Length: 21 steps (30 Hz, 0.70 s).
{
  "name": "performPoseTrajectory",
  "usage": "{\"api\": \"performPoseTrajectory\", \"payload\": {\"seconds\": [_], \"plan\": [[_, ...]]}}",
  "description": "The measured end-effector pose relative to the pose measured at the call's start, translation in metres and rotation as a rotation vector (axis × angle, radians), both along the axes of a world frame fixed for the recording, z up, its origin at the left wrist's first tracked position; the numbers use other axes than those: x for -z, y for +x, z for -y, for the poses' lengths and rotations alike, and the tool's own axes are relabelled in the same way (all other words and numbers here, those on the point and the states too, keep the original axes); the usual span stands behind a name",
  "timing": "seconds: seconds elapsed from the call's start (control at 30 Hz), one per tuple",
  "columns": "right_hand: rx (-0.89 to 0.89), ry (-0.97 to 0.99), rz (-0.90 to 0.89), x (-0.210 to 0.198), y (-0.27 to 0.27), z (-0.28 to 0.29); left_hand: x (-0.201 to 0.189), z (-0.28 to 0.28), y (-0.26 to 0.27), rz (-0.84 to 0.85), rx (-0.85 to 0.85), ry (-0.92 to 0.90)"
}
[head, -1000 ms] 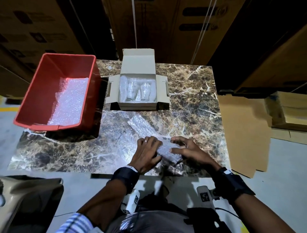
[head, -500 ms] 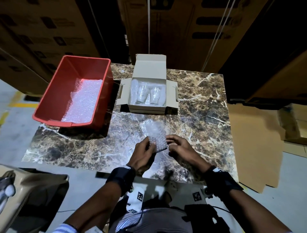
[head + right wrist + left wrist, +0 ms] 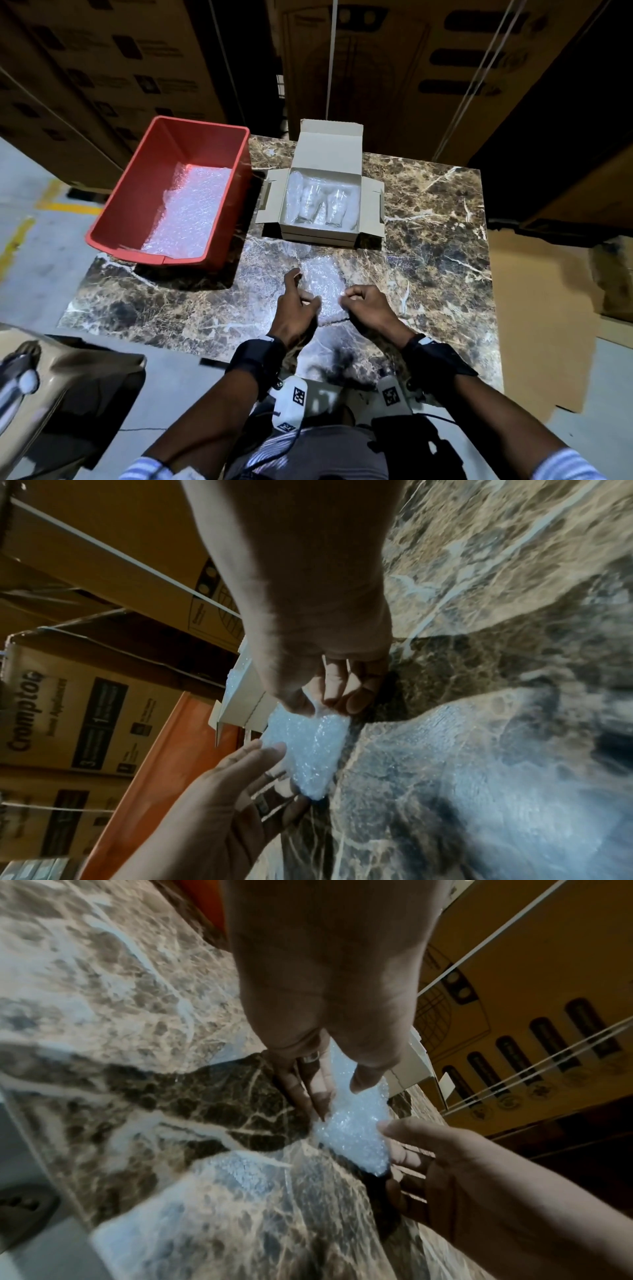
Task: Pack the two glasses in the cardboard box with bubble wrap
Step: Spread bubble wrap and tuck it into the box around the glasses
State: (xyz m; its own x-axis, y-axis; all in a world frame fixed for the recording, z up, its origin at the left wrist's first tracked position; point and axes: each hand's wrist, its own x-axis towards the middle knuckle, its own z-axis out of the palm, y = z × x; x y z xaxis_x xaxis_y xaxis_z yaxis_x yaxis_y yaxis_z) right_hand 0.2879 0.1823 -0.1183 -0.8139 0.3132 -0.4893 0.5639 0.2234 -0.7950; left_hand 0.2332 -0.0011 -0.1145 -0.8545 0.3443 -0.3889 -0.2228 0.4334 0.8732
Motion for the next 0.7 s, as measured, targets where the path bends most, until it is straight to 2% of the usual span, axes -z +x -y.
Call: {"api": "performPoseTrajectory", "payload": {"seconds": [0.17, 0.27, 0.33, 0.5, 0.7], "plan": [[-0.037, 0.088, -0.026, 0.004, -0.007, 0.005, 0.001, 0.004, -0.001, -0.256, 0.097, -0.171], [-0.038, 0.145, -0.037, 0.009, -0.008, 0.006, -0.002, 0.005, -0.003, -0.492, 0.238, -0.341], [-0.042, 0.192, -0.04, 0.01, -0.008, 0.007, 0.0, 0.005, -0.006, -0.574, 0.367, -0.429], [-0.081, 0.363, -0.015, 0.007, -0.007, 0.01, 0.009, 0.007, -0.013, -0.64, 0.645, -0.591], [-0.294, 0.658, -0.221, 0.001, -0.009, 0.016, 0.019, 0.015, -0.008, -0.568, 0.639, -0.692]]}}
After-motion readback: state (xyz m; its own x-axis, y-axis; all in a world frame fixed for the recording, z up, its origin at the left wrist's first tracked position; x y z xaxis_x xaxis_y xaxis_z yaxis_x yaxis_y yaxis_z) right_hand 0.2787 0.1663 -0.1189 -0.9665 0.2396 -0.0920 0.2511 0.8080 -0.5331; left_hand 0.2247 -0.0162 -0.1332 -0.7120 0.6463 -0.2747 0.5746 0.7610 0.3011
